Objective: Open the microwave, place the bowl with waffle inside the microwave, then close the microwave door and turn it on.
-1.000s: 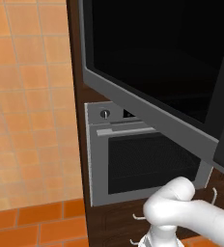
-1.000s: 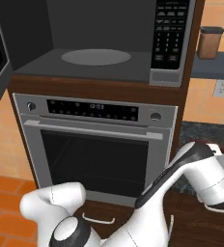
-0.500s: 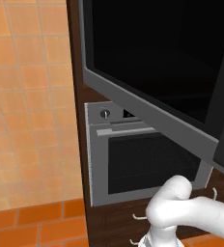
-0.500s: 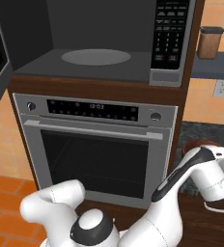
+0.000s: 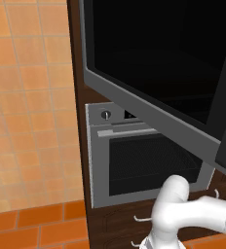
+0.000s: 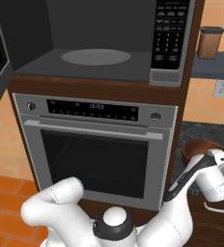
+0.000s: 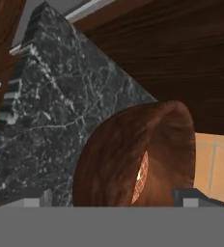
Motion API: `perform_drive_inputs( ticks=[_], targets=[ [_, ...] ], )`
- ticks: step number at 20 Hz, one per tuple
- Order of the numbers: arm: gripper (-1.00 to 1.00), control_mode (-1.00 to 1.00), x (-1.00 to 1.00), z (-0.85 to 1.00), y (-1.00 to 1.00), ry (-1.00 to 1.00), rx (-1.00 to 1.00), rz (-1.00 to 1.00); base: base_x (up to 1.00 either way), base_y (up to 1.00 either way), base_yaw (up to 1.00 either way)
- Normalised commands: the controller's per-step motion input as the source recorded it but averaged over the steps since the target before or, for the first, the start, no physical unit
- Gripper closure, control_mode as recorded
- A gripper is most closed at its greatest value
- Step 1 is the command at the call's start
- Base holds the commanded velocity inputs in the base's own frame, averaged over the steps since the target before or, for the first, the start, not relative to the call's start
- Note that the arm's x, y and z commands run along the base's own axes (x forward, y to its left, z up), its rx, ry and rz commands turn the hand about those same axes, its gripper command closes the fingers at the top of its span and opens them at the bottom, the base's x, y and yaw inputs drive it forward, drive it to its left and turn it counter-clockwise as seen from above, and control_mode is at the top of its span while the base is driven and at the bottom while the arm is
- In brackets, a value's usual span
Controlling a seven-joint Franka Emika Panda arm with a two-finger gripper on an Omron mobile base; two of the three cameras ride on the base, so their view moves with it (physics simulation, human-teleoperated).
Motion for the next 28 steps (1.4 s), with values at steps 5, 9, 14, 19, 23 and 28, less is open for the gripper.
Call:
perform_drive_inputs(
  ticks=[5, 9, 14, 19, 23, 28],
  targets=[
    [-1.00, -1.00, 0.60, -0.24, -0.44, 0.00, -0.03, -0.03, 0.00, 0.00, 0.00],
    [1.00, -1.00, 0.37, -0.40, -0.25, -0.01, -0.03, 0.00, 0.00, 0.00, 0.00],
    [1.00, -1.00, -0.01, -0.96, -0.27, 0.00, -0.01, 0.01, 0.00, 0.00, 0.00],
    [1.00, -1.00, -0.39, -0.08, -0.59, -0.08, 0.00, 0.08, 0.00, 0.00, 0.00],
    [1.00, -1.00, -0.93, 0.55, -0.45, -0.21, -0.10, 0.23, 0.00, 0.00, 0.00],
    [1.00, -1.00, -0.98, 0.91, -0.11, -0.31, -0.30, 0.43, 0.00, 0.00, 0.00]
  ],
)
